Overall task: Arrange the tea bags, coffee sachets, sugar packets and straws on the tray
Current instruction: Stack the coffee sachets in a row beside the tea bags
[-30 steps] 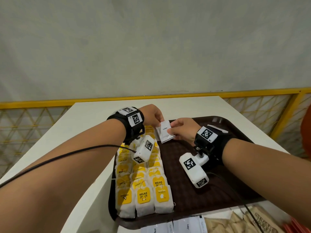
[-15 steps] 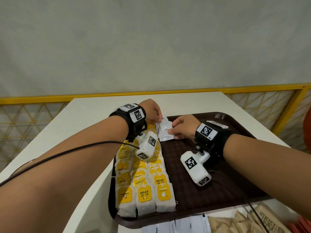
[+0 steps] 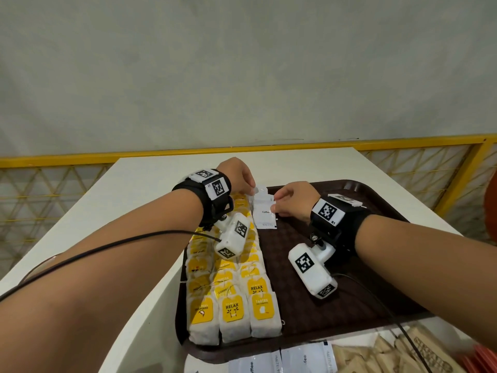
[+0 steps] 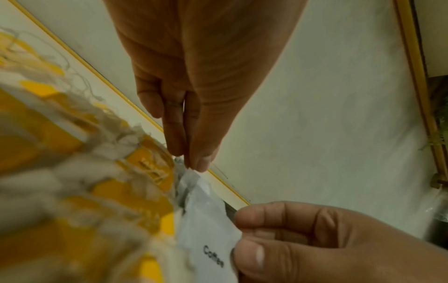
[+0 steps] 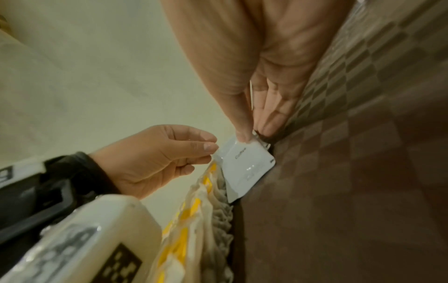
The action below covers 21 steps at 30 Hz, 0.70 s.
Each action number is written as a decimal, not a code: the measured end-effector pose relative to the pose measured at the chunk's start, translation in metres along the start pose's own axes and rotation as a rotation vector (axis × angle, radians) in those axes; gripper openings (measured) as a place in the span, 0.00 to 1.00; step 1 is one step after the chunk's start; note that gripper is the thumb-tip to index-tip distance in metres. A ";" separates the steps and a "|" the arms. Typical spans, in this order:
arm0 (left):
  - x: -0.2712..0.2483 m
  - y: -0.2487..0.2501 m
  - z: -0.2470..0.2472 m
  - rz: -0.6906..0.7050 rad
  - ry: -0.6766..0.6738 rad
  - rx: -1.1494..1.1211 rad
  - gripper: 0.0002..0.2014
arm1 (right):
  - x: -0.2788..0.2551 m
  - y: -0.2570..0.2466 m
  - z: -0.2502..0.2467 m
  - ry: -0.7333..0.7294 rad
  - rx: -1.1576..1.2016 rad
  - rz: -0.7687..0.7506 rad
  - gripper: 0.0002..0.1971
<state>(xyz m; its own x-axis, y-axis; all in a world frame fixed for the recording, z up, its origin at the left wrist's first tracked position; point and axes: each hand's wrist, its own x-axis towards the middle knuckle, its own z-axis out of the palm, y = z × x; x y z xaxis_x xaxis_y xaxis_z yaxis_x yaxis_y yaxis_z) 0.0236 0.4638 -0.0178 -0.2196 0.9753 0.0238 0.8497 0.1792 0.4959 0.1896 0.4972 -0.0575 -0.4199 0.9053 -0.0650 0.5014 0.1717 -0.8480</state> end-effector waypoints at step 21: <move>0.001 0.007 -0.001 -0.048 -0.090 0.101 0.10 | -0.001 -0.002 -0.009 -0.053 -0.215 -0.072 0.24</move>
<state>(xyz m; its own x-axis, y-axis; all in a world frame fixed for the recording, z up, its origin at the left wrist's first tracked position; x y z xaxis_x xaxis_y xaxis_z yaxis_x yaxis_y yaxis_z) 0.0290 0.4662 -0.0131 -0.2217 0.9720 -0.0780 0.8842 0.2341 0.4041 0.1962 0.4998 -0.0510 -0.4970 0.8668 -0.0406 0.6156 0.3192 -0.7205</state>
